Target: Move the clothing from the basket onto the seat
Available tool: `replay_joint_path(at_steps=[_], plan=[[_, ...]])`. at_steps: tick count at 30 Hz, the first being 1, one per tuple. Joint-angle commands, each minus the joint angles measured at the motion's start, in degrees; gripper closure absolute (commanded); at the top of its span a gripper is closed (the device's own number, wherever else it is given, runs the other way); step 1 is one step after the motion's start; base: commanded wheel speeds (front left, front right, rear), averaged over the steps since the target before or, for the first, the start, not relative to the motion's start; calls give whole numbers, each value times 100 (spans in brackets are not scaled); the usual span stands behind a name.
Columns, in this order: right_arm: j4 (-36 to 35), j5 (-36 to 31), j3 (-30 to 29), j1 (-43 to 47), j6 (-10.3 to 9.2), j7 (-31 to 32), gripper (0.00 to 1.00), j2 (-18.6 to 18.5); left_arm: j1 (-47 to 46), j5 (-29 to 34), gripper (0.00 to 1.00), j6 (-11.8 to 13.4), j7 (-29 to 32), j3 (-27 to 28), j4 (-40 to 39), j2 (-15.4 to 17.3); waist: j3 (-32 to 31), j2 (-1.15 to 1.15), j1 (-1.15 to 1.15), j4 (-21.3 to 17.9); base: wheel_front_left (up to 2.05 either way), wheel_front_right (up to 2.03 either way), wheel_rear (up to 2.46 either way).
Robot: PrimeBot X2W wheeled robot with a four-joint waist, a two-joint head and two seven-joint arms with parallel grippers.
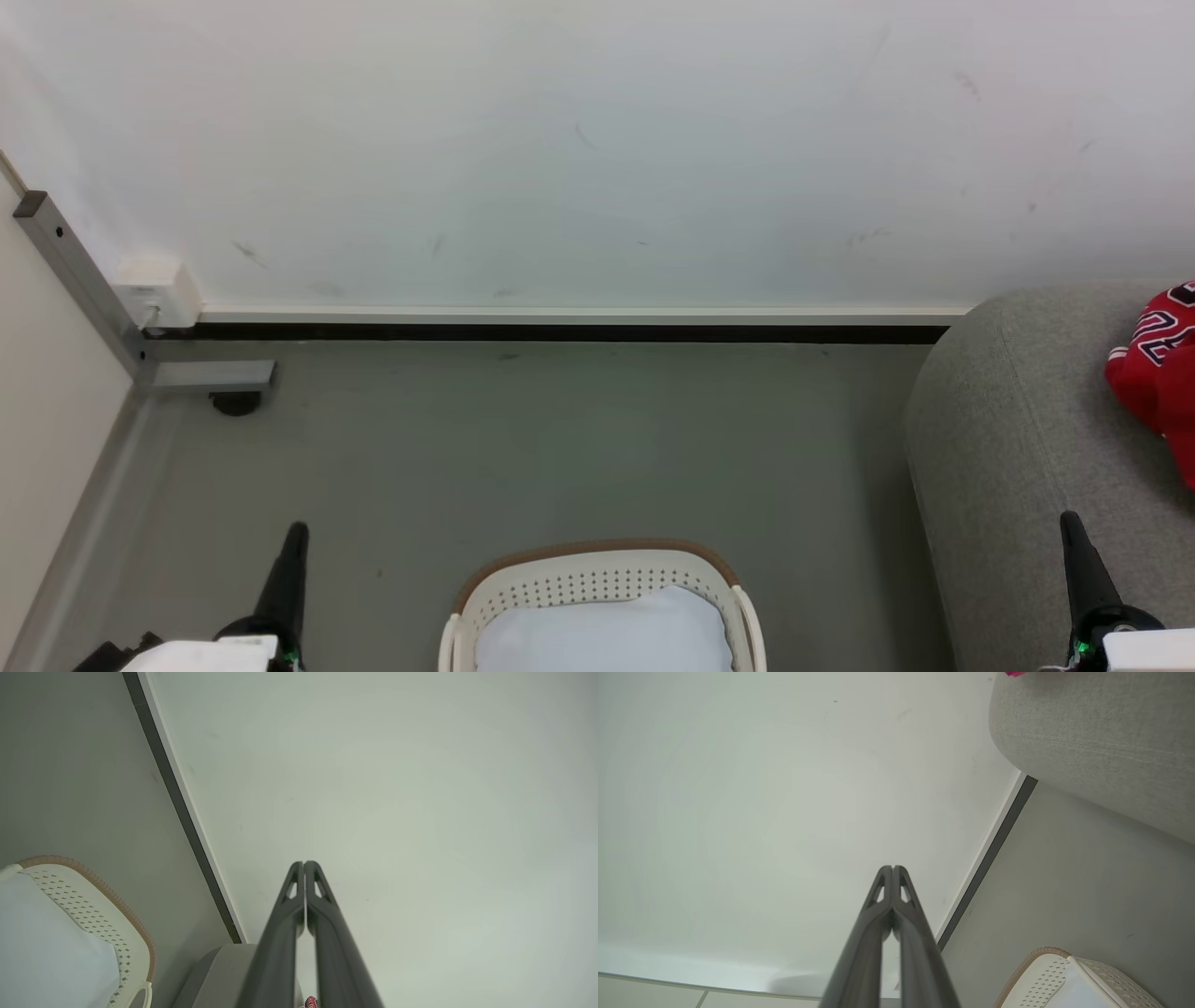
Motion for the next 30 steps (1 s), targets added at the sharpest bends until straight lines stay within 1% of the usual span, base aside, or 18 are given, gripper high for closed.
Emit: replay_joint_path(at_steps=[1,23,30], plan=[[-1,131,-23,-75,-10,31,100,-52,-79,-130,100,-22,48,37,-21,17,3,0,0,5,0,0,0],[30,1052,-61,-237,-12,260,100,-55,-241,-1045,100,-64,275,102,-5,11,38,0,0,70,0,0,0],[30,1034,-61,-236,-12,264,100,-54,-240,-1038,100,-64,279,103,-5,11,39,0,0,71,0,0,0]])
